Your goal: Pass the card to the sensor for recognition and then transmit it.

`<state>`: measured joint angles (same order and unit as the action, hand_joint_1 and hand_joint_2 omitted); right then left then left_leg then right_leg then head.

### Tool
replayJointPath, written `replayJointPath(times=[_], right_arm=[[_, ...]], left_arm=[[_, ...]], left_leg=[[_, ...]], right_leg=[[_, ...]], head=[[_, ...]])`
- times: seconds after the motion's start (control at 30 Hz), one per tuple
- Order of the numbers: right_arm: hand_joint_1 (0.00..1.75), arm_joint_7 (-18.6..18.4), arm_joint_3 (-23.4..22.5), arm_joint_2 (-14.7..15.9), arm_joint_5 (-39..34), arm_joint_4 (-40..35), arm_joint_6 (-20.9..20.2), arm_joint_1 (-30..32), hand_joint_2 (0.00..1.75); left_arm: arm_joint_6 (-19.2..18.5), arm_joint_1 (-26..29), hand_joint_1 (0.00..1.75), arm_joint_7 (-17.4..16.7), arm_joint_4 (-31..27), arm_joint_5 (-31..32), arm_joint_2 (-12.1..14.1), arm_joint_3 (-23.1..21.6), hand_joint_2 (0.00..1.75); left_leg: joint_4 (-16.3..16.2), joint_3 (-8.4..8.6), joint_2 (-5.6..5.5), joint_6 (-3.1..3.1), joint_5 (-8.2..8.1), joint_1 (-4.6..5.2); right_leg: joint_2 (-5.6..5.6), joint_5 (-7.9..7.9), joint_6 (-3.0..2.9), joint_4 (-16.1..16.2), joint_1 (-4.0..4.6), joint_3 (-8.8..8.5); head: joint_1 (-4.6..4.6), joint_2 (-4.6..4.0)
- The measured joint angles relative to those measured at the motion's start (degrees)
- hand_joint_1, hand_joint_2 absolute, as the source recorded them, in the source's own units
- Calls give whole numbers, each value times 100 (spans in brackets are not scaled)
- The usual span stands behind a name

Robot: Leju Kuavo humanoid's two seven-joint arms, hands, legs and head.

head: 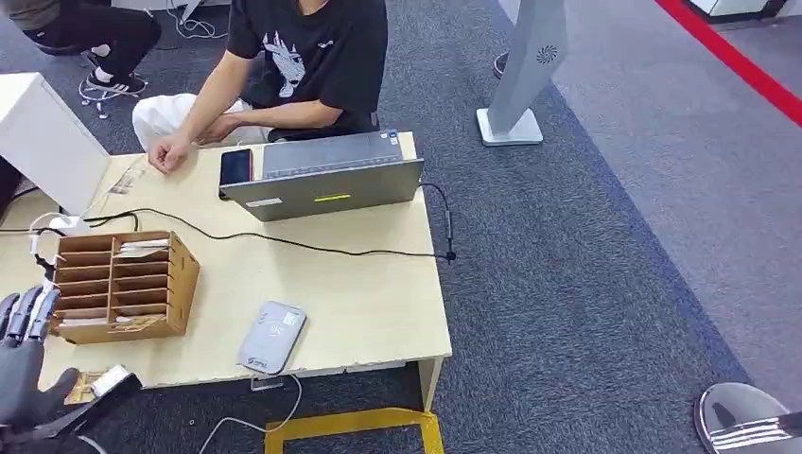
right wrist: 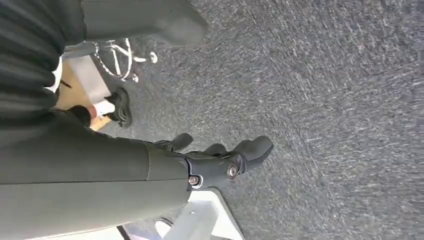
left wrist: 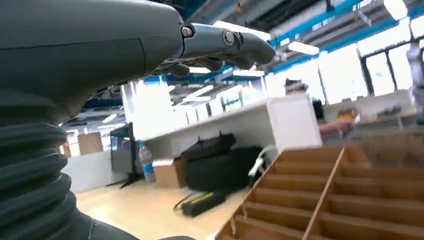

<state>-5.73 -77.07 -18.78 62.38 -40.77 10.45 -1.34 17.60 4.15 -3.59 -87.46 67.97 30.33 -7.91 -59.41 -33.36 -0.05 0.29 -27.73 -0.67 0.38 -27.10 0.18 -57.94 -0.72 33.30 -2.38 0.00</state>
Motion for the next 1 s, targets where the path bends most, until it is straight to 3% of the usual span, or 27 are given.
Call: replayJointPath(times=[0.13, 0.27, 0.6, 0.8, 1.0], right_arm=[[0, 116, -2, 0, 64, 88, 77, -22, 175], [0, 173, -2, 4, 77, 177, 145, -37, 175], [0, 177, -2, 35, 68, 308, 206, -66, 175], [0, 151, -2, 44, 59, 313, 208, -62, 175], [0, 46, -17, 42, 15, 252, 140, -62, 175]], left_arm=[[723, -193, 0, 353, 338, 110, -292, 15, 175], [965, -371, 0, 484, 565, 166, -544, 13, 175], [1026, -566, 0, 547, 901, 114, -900, 11, 175], [1051, -599, 0, 708, 1034, -338, -1109, 9, 175], [556, -659, 0, 836, 1037, -997, -1407, -120, 175]], left_leg=[[-1, 1, 0, 0, 0, 0], [-1, 1, 0, 0, 0, 0], [-1, 1, 1, 0, 0, 0], [-1, 2, 2, 0, 0, 0], [-3, 2, 1, 0, 0, 1]], right_leg=[[-1, 0, 0, 0, 0, -1], [-1, 1, 0, 0, 0, -1], [0, 0, -1, 0, 0, 1], [1, 1, 0, 0, 0, 1], [0, 1, 0, 1, -1, 1]], head=[[0, 0], [0, 0], [0, 0], [2, 0], [2, 0]])
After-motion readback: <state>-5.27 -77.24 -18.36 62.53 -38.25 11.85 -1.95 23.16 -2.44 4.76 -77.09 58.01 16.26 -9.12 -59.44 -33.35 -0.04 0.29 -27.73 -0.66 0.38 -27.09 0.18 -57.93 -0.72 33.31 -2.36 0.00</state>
